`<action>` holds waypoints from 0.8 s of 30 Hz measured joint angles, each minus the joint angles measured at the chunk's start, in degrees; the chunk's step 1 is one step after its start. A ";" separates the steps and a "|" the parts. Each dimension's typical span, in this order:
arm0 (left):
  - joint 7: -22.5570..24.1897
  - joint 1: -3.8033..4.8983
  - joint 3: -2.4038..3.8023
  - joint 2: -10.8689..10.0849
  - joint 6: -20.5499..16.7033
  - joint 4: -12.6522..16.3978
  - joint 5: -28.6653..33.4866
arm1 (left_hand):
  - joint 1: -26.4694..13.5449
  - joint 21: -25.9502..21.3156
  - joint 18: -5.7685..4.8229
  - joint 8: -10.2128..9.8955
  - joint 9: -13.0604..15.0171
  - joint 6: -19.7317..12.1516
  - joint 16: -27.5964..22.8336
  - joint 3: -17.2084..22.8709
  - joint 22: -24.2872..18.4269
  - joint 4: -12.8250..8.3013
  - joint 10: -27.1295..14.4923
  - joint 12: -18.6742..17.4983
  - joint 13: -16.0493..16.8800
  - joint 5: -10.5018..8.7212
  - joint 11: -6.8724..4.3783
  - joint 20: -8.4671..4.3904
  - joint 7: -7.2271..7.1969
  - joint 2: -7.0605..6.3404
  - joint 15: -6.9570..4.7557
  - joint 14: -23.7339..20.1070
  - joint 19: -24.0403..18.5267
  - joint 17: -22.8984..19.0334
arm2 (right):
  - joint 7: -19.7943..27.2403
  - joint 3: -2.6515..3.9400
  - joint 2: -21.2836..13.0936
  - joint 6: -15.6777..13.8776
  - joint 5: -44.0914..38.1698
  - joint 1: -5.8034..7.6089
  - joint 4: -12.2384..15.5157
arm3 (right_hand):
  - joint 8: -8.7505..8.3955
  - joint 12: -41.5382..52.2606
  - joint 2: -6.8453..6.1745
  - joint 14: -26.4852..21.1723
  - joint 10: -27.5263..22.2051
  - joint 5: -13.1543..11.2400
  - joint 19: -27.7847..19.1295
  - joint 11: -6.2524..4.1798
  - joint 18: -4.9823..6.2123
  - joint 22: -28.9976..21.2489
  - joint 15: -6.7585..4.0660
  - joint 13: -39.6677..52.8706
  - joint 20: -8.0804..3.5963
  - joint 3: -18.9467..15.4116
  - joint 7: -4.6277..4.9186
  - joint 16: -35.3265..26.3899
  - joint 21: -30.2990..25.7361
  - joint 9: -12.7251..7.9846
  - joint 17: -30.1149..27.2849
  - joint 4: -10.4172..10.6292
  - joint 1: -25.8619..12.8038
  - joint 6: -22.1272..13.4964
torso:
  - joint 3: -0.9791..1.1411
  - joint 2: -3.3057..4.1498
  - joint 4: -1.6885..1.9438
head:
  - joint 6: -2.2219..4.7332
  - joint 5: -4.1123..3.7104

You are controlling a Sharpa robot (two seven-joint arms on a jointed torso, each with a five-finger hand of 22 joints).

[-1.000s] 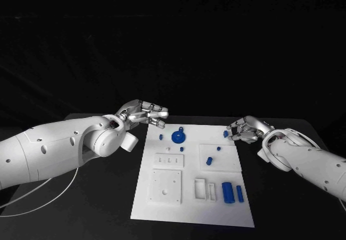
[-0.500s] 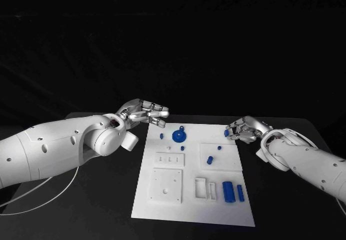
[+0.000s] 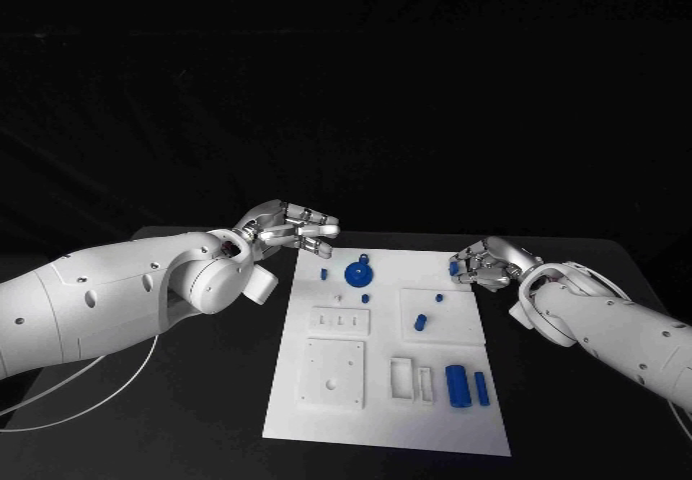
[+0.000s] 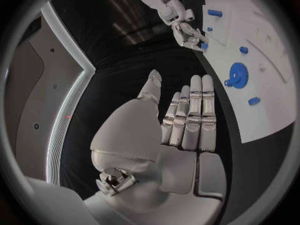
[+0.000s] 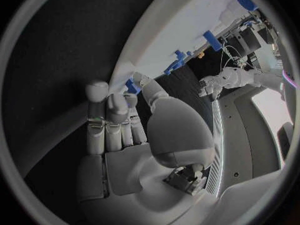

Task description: Assemble the parts on the task board

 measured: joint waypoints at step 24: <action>-0.25 0.00 0.00 -0.09 0.01 0.07 -0.07 | 0.23 0.28 -0.01 0.00 0.00 0.00 0.00 0.14 0.09 -0.13 0.00 0.00 0.00 0.00 0.00 0.00 0.00 0.22 0.00 0.00 0.00 0.06 | -0.31 0.05 0.74 -0.40 1.03 -0.51 -0.27 | -0.03 0.50 0.95 0.00 -0.28 -3.14 0.00 -0.36 0.01 -0.01 0.00 0.42 0.00 -0.45 -1.63 0.21 0.00 0.41 0.20 1.70 -1.43 5.93 | 0.05 0.03 0.03 | -0.29 -0.04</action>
